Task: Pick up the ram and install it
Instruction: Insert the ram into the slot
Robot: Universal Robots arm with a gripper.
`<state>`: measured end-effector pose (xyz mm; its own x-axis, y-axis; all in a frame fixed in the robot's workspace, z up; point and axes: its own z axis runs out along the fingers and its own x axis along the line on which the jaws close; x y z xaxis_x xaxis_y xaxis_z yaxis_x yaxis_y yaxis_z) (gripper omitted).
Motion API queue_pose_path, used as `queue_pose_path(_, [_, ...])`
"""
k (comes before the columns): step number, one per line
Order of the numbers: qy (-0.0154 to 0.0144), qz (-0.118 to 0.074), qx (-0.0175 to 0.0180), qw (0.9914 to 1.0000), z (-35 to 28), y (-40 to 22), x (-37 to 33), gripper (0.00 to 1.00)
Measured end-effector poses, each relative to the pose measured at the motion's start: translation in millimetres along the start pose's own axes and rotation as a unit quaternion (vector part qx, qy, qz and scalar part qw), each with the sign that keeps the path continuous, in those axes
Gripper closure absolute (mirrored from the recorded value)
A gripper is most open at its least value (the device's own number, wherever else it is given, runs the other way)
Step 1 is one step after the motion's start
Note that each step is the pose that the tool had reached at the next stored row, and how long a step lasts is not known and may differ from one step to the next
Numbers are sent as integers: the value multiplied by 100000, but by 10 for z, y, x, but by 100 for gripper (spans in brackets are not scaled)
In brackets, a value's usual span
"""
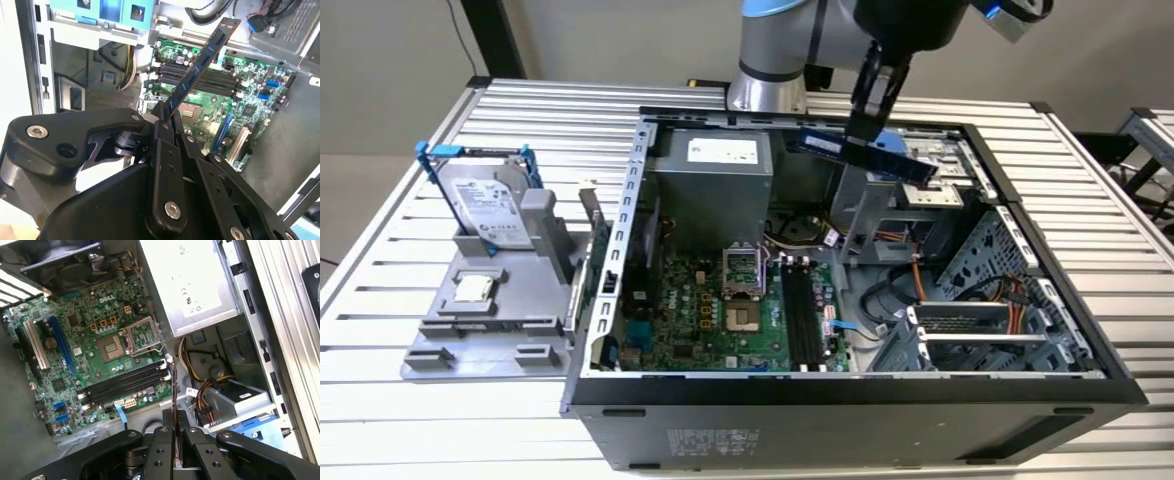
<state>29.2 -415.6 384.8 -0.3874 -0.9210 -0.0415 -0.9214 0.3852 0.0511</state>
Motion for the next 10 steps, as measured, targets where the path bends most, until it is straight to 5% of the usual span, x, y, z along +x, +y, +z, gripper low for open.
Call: queue_pose_path(10, [-250, 4749, 195, 99887, -1, -21, 51, 100])
